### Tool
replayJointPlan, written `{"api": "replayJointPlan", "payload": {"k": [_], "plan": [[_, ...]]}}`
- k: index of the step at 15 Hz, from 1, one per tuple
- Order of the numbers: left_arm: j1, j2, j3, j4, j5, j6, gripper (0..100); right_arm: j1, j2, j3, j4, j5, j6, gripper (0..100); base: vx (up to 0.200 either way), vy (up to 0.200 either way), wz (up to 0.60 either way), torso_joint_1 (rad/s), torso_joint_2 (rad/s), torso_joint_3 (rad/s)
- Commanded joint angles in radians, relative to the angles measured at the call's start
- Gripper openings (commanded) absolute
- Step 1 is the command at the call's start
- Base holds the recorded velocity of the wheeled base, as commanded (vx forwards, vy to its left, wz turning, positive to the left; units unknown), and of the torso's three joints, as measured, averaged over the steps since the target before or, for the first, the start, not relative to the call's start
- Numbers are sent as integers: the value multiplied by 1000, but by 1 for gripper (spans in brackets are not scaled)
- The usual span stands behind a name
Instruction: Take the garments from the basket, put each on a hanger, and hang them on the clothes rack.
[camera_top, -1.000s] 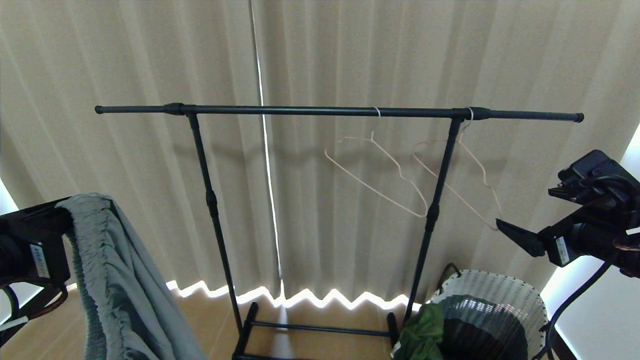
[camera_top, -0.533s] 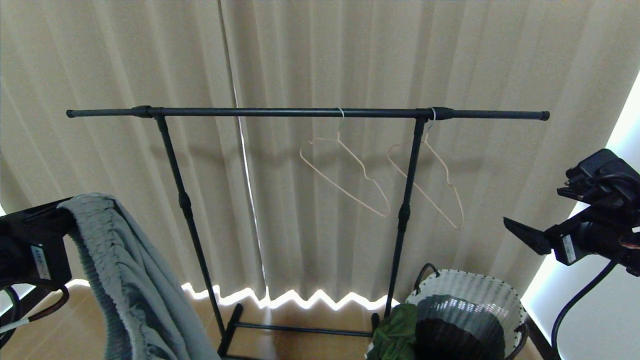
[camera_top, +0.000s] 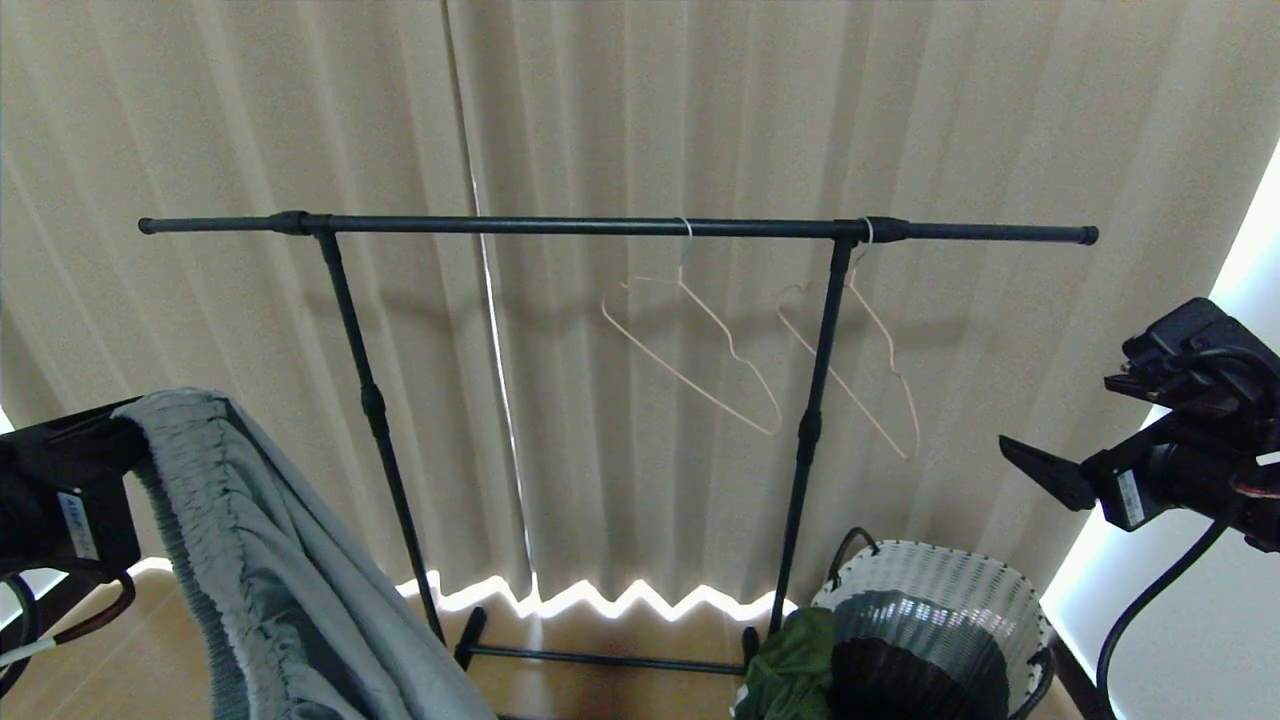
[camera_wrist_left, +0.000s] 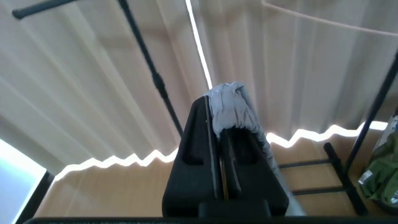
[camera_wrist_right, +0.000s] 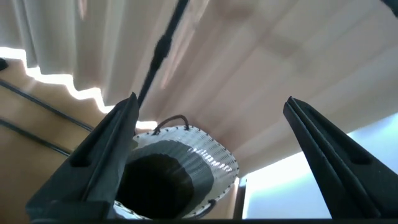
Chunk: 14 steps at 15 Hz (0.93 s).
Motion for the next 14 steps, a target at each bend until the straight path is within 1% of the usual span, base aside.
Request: {"api": "replayJointPlan", "payload": {"k": [1, 6, 7, 8, 9, 10, 11, 13, 14], "plan": [[0, 3, -1, -1, 1, 1, 0, 1, 5, -1, -1, 0, -1, 100, 200, 0, 0, -7, -2, 2], [-2, 4, 10, -1, -1, 1, 0, 1, 8, -10, 5, -2, -1, 100, 200, 0, 0, 6, -1, 1], [-2, 6, 16, -1, -9, 1, 0, 1, 11, -18, 14, -2, -1, 100, 200, 0, 0, 2, -2, 2], [0, 7, 22, -1, -45, -14, 0, 1, 15, -33, 33, -2, 1, 100, 0, 0, 0, 0, 0, 0], [0, 7, 30, -1, -71, -31, 0, 1, 18, -59, 68, 0, 3, 100, 0, 0, 0, 0, 0, 0], [0, 7, 42, -3, -71, -31, 0, 1, 14, -84, 119, 0, 18, 100, 0, 0, 0, 0, 0, 0], [0, 9, 47, -3, -71, -31, 0, 10, 14, -118, 182, 0, 52, 100, 0, 0, 0, 0, 0, 0], [1, 29, 50, -3, -73, -33, 0, 36, 25, -224, 333, 0, 122, 100, 0, 0, 0, 0, 0, 0], [0, 35, 54, -6, -73, -36, 0, 39, 41, -270, 390, 0, 147, 100, 0, 0, 0, 0, 0, 0]]}}
